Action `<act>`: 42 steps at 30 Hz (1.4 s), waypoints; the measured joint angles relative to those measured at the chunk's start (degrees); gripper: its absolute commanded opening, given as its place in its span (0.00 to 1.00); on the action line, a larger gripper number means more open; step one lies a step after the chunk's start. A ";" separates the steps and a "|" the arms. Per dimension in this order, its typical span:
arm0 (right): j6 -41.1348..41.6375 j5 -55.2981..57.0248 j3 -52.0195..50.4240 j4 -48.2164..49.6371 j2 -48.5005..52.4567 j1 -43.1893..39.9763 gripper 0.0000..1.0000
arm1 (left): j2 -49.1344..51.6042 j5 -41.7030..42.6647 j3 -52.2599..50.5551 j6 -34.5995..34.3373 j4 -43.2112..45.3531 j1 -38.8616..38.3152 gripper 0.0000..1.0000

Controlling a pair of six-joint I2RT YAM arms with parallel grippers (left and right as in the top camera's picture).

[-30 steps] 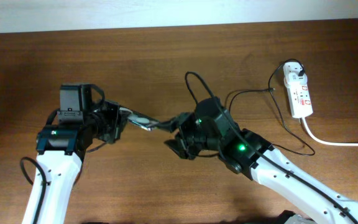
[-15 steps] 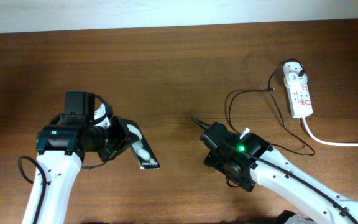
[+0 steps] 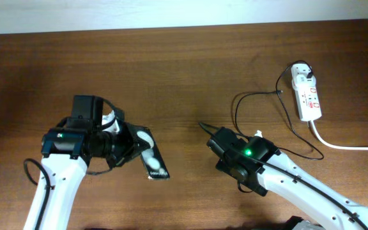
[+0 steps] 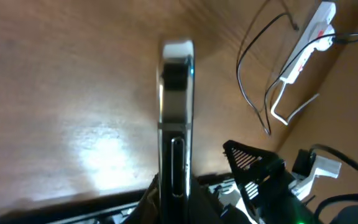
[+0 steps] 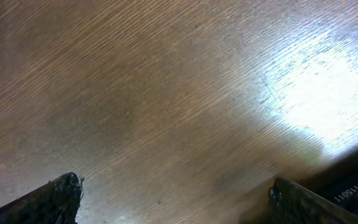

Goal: Plug charger to phone and switch on socket

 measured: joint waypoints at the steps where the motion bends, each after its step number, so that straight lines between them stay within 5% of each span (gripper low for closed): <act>1: 0.00 0.17 0.00 0.04 0.00 0.00 0.99 | 0.92 -0.68 0.00 0.50 0.26 0.00 0.00; 6: -5.88 2.51 3.06 -0.15 0.02 -2.58 0.94 | 13.66 -1.90 0.02 5.03 1.14 0.00 0.00; 9: -9.25 0.98 10.19 1.09 0.09 -11.26 0.82 | 19.02 -1.03 0.02 5.62 4.70 -0.04 0.00; 15: -15.91 -1.62 11.85 13.68 1.22 -25.86 0.80 | 19.85 0.44 0.02 5.64 8.74 -0.04 0.00; 20: -18.27 -2.14 23.26 15.30 18.05 -29.31 0.80 | 19.87 0.44 -0.02 5.64 9.62 -0.04 0.00; 25: -18.21 -2.03 29.27 25.83 36.30 -30.77 0.70 | 19.91 0.48 -0.04 5.64 9.53 -0.04 0.02; 28: -17.79 -2.05 29.42 31.95 41.83 -31.39 0.58 | 19.91 0.46 -0.04 5.64 9.60 -0.04 0.02; 30: -17.81 -2.03 29.55 34.34 43.80 -31.91 0.32 | 19.91 0.46 -0.04 5.64 9.51 -0.04 0.02; 34: -19.17 -2.25 29.64 34.88 44.48 -33.14 0.04 | 19.91 0.48 -0.04 5.64 9.53 -0.04 0.01; 37: -29.44 -8.92 29.99 33.22 44.48 -32.50 0.04 | 19.91 0.48 -0.04 5.64 9.51 -0.04 0.01; 41: -40.30 -15.63 31.39 18.16 44.02 -25.81 0.06 | 19.91 0.46 -0.04 5.57 9.62 -0.04 0.02; 42: -42.75 -16.04 31.47 13.29 44.02 -23.45 0.46 | 19.91 0.48 -0.04 5.57 9.57 -0.04 0.02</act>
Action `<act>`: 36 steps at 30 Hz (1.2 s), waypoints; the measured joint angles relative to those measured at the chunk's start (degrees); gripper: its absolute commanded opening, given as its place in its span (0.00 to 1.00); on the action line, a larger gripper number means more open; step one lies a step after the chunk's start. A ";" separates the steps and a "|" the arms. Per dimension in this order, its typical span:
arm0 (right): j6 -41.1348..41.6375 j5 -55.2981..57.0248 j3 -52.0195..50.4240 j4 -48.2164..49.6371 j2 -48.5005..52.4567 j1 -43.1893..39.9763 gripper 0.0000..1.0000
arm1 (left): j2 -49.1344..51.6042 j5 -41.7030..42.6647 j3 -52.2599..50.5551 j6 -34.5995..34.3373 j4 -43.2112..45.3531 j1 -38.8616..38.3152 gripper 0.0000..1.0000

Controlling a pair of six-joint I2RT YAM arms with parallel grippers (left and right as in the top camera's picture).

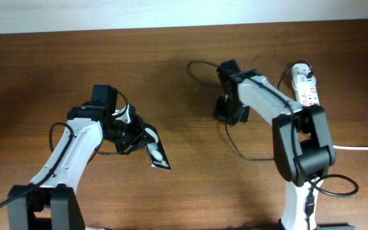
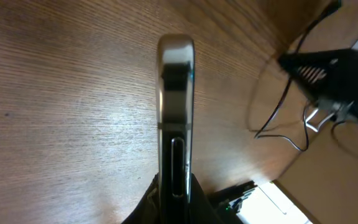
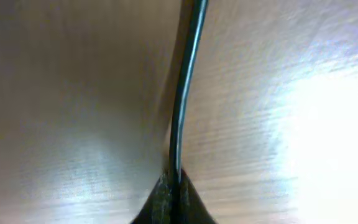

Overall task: Plug charger to phone and switch on socket
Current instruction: 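Grasp the black USB-C cable end with the right gripper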

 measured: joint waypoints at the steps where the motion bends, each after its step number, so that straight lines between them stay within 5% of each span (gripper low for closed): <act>1: -2.82 -0.44 -0.02 -2.40 0.00 2.40 0.58 | 0.00 0.00 0.00 -0.02 0.11 0.00 0.02; 4: -5.35 0.90 -0.02 -1.86 -0.22 4.24 0.87 | 0.00 0.00 0.00 0.00 0.09 0.00 0.01; 9: -3.96 6.01 -0.20 2.89 -0.22 3.65 0.99 | 0.00 -0.02 0.00 0.00 0.55 0.00 0.02; 15: 9.77 6.56 -0.22 5.09 -0.31 3.54 0.99 | 0.00 -0.02 0.00 0.00 0.74 0.00 0.01; 24: 11.39 5.73 -0.24 12.98 -0.52 3.54 0.99 | 0.00 -0.02 0.00 0.00 0.74 0.00 0.00; 30: 11.72 8.07 -0.50 16.85 0.13 3.54 0.51 | 0.00 -0.02 0.00 0.00 0.76 0.00 0.00; 34: 10.75 8.48 -0.44 16.00 0.44 3.56 0.36 | 0.00 -0.02 0.00 0.00 0.74 0.00 0.00; 36: 7.87 8.74 0.11 14.80 0.90 3.56 0.18 | 0.00 -0.02 0.00 0.00 0.74 0.00 0.00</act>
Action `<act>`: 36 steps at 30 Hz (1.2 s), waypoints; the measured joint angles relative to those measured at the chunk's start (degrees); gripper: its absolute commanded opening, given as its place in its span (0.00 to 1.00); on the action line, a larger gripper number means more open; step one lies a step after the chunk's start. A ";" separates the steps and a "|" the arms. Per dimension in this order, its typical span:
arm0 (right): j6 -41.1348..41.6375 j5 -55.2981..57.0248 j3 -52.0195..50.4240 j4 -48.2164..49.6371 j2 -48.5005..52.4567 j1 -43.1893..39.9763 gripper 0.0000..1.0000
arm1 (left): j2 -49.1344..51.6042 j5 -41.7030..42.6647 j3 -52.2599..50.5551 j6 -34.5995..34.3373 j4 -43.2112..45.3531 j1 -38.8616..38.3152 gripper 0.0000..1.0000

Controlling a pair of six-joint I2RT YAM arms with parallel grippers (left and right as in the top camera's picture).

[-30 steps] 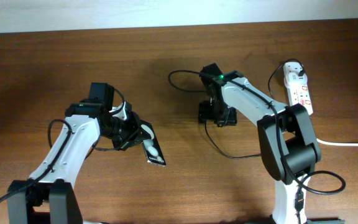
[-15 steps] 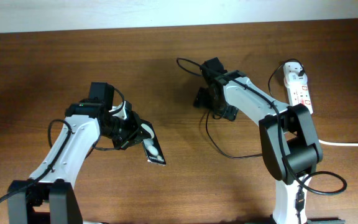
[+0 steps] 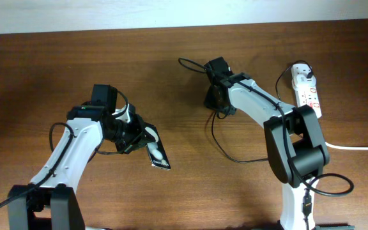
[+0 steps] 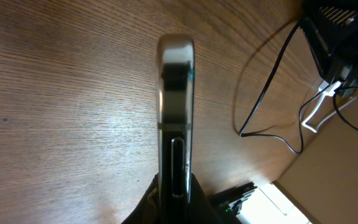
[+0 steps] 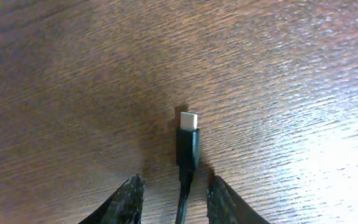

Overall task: Plug charger to phone and switch on socket
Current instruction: 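Grasp the black USB-C cable end with the right gripper, then bring the cable plug up to the phone's bottom port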

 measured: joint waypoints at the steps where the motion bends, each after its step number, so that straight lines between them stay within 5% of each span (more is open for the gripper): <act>1: -0.37 0.26 0.33 -0.66 0.26 0.00 0.11 | 0.00 0.00 0.00 0.00 0.00 0.00 0.00; 2: -0.46 0.50 0.39 -0.87 0.39 0.00 0.04 | 0.00 0.00 0.00 0.00 -0.07 0.00 0.00; 9: -6.58 -2.49 1.14 -12.98 -1.20 -1.22 0.04 | 0.00 0.33 0.00 0.00 -0.37 0.00 0.00; 12: -14.58 -13.77 0.28 -21.18 -18.78 -3.98 0.04 | 0.00 0.70 0.00 -0.02 1.07 0.00 0.00; 19: -25.18 -30.42 -1.31 -33.75 -49.64 -2.84 0.04 | 0.37 25.00 -0.39 0.37 37.92 -0.02 0.00; 23: -24.26 -32.92 -11.47 -28.83 -56.74 8.52 0.04 | 0.59 30.73 -0.33 -13.14 55.80 -0.15 0.00; 27: -15.08 -32.20 -22.91 -6.84 -56.70 19.43 0.04 | 0.70 35.36 -0.44 -31.08 74.66 -1.22 0.00; 36: -2.38 -16.02 -24.44 2.25 -56.35 21.77 0.04 | 0.70 38.38 -0.44 -36.89 75.87 -2.89 0.00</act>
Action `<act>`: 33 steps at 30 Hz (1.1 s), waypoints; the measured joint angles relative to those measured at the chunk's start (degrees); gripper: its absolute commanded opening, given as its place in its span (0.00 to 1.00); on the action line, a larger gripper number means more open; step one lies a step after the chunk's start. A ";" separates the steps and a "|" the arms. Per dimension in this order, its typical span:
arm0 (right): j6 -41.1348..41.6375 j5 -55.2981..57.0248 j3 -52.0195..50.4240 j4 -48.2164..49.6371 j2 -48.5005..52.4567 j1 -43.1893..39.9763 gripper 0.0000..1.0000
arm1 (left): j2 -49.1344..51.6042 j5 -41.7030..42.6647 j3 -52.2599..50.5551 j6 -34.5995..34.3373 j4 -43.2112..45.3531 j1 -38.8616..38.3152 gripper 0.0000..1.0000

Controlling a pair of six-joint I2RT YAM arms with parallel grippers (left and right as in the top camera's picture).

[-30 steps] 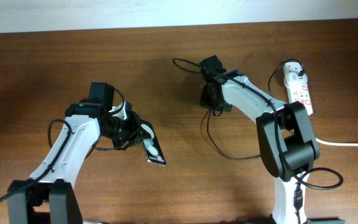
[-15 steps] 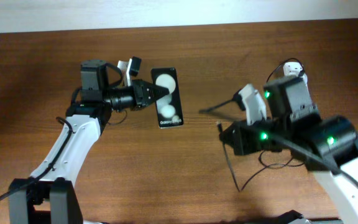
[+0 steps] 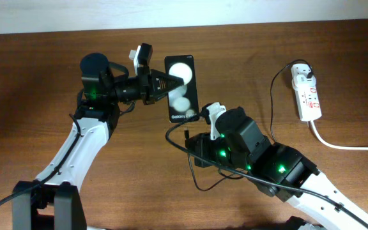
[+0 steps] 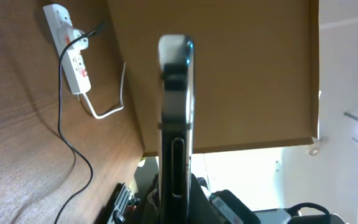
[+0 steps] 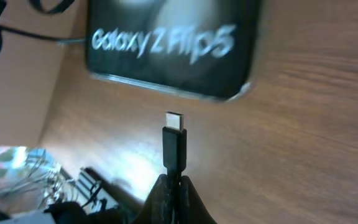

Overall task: Plug charger to phone and switch on socket
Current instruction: 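Bring the cable plug up to the phone's bottom port, then push the USB-C plug into the phone's bottom port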

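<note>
The phone [image 3: 181,86], dark with "Galaxy Z Flip5" lettering, is held above the table's middle by my left gripper [image 3: 165,84], which is shut on its side. In the left wrist view the phone [image 4: 176,112] stands edge-on between the jaws. My right gripper [image 5: 174,182] is shut on the black charger cable just behind its plug [image 5: 174,140]. The plug tip points at the phone's lower edge [image 5: 166,46] with a small gap between them. In the overhead view the plug [image 3: 186,135] sits just below the phone. The white socket strip [image 3: 307,92] lies at the far right.
The black charger cable [image 3: 270,105] runs from the socket strip and loops over the table under my right arm [image 3: 260,160]. A white mains lead [image 3: 344,145] leaves the strip toward the right edge. The table is brown wood [image 3: 37,64].
The left gripper held the phone low at the table's left; now it holds it raised at the middle. The right gripper was open around the plug lying on the table; now it is shut on the cable below the phone.
First the left gripper held the phone low at the left and the right gripper was open over bare wood. Then the right gripper was shut on the cable at the back of the table, then open around the plug. Now plug and phone face each other mid-table.
</note>
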 measured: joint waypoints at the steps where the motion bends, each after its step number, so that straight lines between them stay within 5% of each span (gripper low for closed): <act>1: 0.02 1.27 0.00 0.44 0.02 0.00 0.04 | 0.00 0.00 0.00 0.24 0.00 0.00 0.00; 33: -3.67 -0.02 -0.02 1.09 3.45 0.00 0.04 | 0.00 -1.33 0.02 10.58 -6.71 0.00 0.00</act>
